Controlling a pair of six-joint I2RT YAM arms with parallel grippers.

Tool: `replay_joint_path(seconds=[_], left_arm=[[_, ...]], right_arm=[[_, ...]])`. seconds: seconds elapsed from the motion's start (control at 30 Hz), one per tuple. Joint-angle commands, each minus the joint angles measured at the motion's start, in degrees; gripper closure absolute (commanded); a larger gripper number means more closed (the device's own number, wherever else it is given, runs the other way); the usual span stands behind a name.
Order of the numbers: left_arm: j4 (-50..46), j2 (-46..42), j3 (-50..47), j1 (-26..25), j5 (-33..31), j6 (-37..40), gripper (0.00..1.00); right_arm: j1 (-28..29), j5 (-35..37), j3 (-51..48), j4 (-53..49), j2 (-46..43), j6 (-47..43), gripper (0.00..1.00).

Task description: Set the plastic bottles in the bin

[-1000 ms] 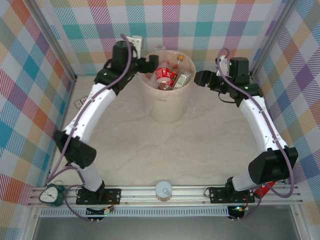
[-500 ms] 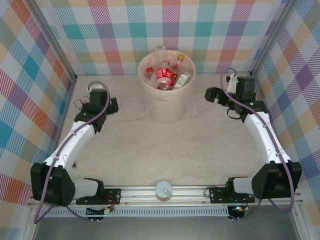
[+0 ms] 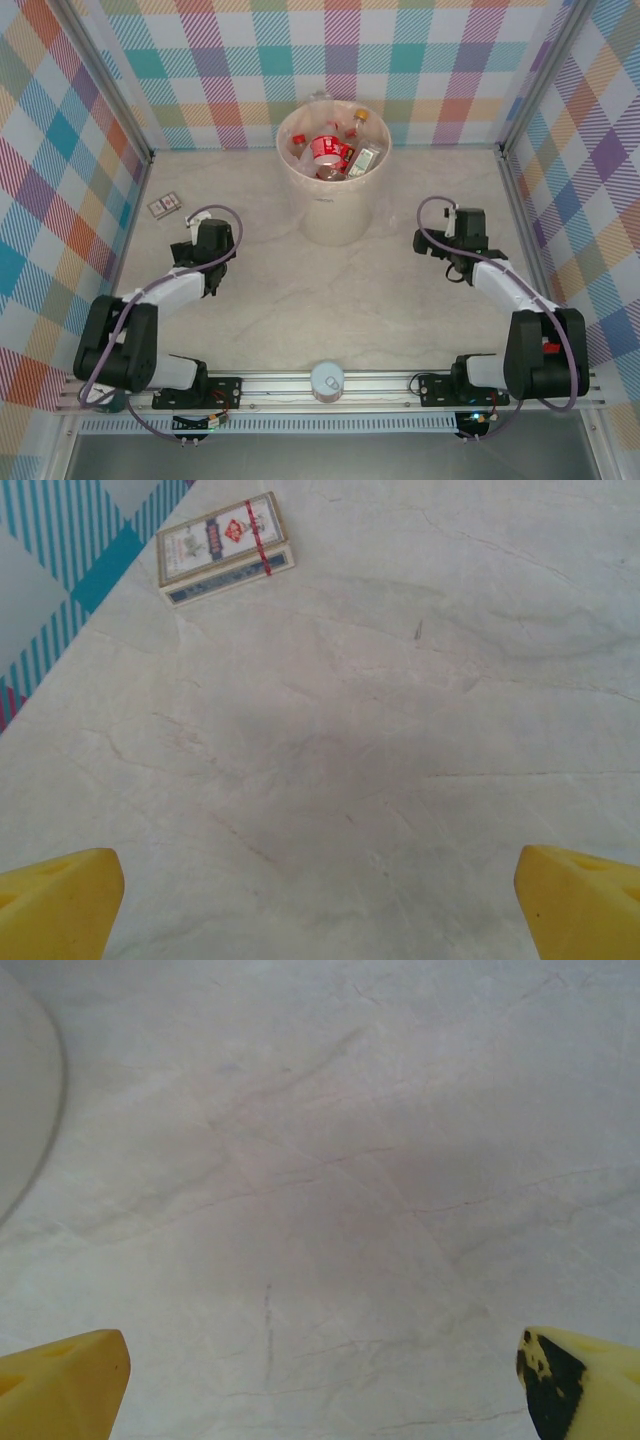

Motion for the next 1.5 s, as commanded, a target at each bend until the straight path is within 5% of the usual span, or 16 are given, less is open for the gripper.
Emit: replay_joint_path(seconds=[0.0,0.4,0.63,0.83,1.47], left_arm=[[13.36,3.52,-1.58,0.79,-0.49,2.08,0.0],[25.14,9.24,-2.73,1.51,8.1,7.34,0.0],[28.98,8.2,-5.41,2.56,14.12,8.01,0.0],[43.0,10.98,-11.41,5.29,22.36,8.59,0.0],[39.76,9.99,-10.78,5.38,22.67,8.07,0.0]], right_arm=[[-0.24,2.27,-2.83,14.13,2.5,-3.35,0.01],[-0.28,2.0,-7.11,32.0,7.56,-8.83,0.01],[-1.68,-0.26,-14.38,52.14,13.29,-6.63,0.01],[-1.73,-0.58,-13.88,49.83,12.49,-6.65,0.01],[-1.83,-0.6,-13.94,49.91,12.56,-6.69,0.01]])
